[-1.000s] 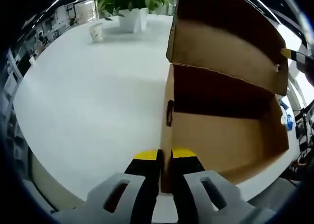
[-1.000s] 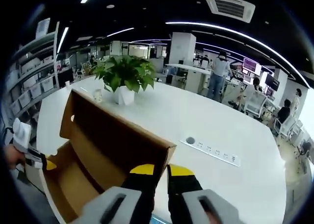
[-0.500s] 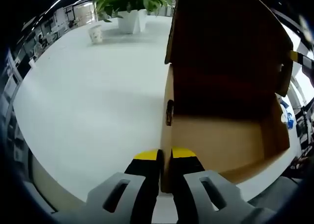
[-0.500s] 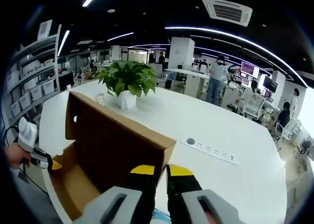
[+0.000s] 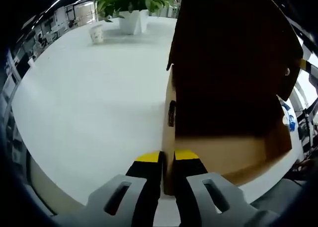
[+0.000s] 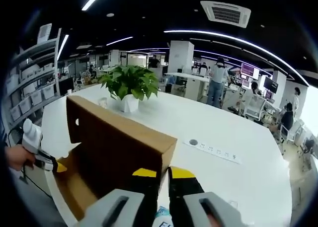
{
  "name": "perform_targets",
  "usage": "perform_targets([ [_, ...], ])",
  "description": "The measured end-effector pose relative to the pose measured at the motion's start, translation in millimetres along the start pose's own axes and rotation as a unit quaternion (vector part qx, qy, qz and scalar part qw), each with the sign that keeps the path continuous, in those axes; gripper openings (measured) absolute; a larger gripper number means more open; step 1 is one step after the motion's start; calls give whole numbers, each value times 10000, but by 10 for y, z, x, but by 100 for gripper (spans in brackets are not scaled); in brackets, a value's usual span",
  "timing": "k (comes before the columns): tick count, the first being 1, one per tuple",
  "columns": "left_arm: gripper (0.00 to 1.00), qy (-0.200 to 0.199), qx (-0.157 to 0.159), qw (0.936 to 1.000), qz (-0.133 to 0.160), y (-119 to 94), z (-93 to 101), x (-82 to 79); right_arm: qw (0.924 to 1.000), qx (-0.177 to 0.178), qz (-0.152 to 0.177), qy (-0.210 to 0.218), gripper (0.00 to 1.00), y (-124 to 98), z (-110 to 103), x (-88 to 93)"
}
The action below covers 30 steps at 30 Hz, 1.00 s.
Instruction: Operate the shoe box by opening the lid, removing the specified soft item, and placing it in the target area until the item is outside and the box remains undamaged.
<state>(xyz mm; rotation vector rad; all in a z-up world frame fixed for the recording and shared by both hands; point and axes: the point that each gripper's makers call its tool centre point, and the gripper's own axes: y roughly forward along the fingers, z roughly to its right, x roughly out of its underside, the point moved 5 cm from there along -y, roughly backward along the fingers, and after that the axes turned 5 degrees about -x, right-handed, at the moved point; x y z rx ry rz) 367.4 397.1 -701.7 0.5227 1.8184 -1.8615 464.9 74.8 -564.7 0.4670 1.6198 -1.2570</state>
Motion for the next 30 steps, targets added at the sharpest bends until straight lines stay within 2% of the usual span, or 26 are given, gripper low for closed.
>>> perform_targets([
  [9, 8, 14, 185, 9998, 18, -3, -11, 20, 10000, 17, 49, -69, 1, -78, -60, 63],
  [23, 9, -37, 330, 9994, 27, 112, -70, -16, 9999, 100, 93, -26, 1, -262, -210, 280],
  [26, 9, -200, 411, 9989, 26, 117, -83, -10, 9999, 94, 85, -53, 1, -300, -251, 328],
  [30, 9, -123, 419, 9990, 41, 117, -64, -3, 9999, 91, 74, -51, 1, -345, -300, 396],
])
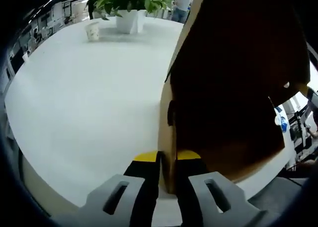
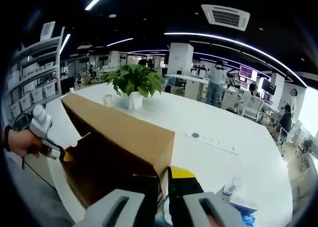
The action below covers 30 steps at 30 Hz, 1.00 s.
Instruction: Operate the shoe box by opening the lid, removing the specified soft item, and placing it in the target area until the item is outside and the box remains undamaged.
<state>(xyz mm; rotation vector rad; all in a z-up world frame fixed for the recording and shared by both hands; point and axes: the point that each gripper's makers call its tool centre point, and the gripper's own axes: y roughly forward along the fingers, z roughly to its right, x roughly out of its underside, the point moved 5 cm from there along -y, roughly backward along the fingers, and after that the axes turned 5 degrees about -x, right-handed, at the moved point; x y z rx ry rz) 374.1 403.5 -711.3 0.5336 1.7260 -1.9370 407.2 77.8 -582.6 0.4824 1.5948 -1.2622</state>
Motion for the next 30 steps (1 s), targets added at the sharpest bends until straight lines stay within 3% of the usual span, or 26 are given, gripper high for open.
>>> perform_targets([
  [12, 10, -72, 97, 9999, -1, 0, 5, 15, 9999, 41, -63, 113, 1, -61, -63, 76],
  [20, 11, -63, 161, 9999, 13, -97, 48, 53, 9997, -2, -119, 206, 1, -123, -162, 246],
  [30, 14, -24, 443, 9990, 94, -138, 59, 71, 9996, -55, -191, 214, 2, -144, -196, 326],
])
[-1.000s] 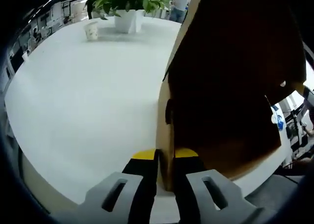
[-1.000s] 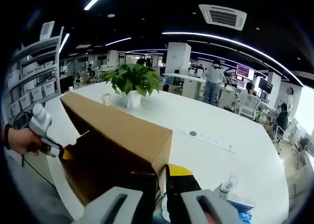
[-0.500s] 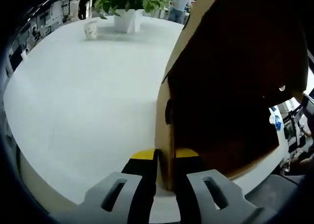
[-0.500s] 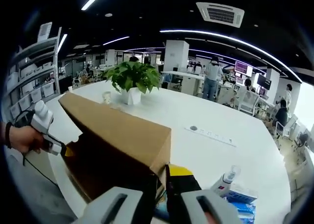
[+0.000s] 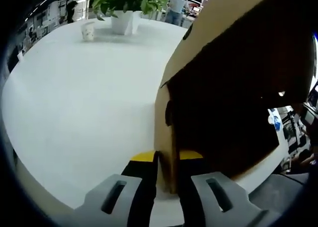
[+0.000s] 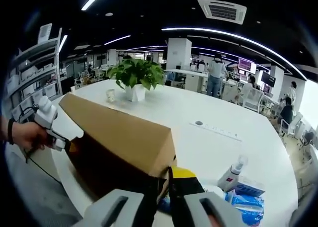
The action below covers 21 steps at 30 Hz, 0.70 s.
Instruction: Operate the shoe box by opening the lid, removing the specified soft item, and placing it in the target area until the item is outside and the box remains undamaged.
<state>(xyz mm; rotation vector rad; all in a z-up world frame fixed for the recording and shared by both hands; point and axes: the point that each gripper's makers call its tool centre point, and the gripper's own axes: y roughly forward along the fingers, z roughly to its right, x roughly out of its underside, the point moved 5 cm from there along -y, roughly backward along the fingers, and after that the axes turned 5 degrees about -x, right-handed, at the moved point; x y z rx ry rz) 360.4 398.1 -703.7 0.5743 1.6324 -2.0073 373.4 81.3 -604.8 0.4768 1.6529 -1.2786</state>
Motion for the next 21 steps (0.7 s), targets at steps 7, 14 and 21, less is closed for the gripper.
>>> perform_targets([
  [7, 16, 18, 170, 9998, 85, -10, 0, 3, 9999, -39, -118, 40, 2, 1, -49, 126],
  [14, 18, 129, 273, 9994, 172, -17, 2, 7, 9996, -133, -252, 68, 3, 17, -87, 288],
  [21, 18, 280, 262, 9991, 176, -15, -3, 6, 9983, -264, -436, 278, 0, 48, -181, 445],
])
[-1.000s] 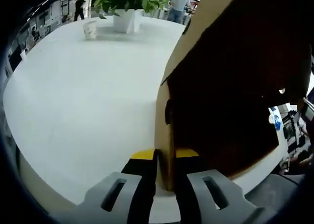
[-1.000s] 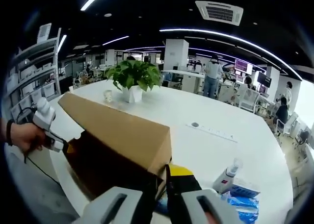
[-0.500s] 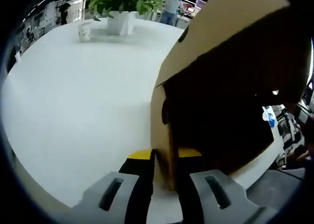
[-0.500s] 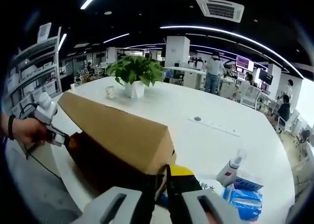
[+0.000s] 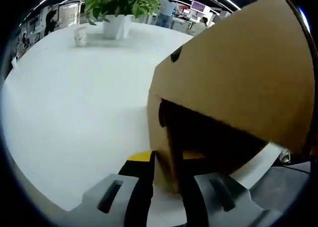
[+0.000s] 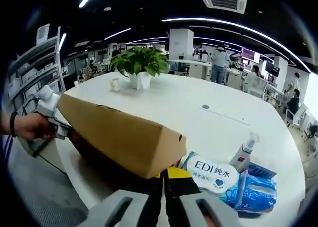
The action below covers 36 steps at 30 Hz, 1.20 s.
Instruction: Operate the shoe box by opening the lid, removing the specified soft item, and placing it in the target area until the item is outside and the box remains undamaged.
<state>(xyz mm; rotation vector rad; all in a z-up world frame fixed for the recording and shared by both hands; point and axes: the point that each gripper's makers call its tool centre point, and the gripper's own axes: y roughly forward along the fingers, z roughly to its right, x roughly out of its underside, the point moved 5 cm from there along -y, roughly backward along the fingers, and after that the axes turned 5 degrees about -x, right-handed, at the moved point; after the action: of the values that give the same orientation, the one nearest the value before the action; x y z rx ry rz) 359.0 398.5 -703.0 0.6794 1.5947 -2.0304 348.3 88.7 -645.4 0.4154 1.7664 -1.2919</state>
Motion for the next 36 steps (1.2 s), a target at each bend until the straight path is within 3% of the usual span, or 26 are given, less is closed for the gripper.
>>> perform_targets([
  [9, 18, 163, 22, 9999, -2, -40, 0, 3, 9996, -94, -127, 214, 0, 25, -57, 130],
  [18, 17, 479, -5, 9983, 331, -194, -5, -105, 9995, -141, -182, 198, 0, 12, -60, 177],
  [28, 17, 662, -20, 9972, 340, -301, -37, -55, 9996, -160, -227, 83, 0, -15, -41, 212],
  [36, 17, 664, -154, 9960, 578, -379, -61, -55, 9994, -137, -297, 128, 0, -59, -33, 271],
])
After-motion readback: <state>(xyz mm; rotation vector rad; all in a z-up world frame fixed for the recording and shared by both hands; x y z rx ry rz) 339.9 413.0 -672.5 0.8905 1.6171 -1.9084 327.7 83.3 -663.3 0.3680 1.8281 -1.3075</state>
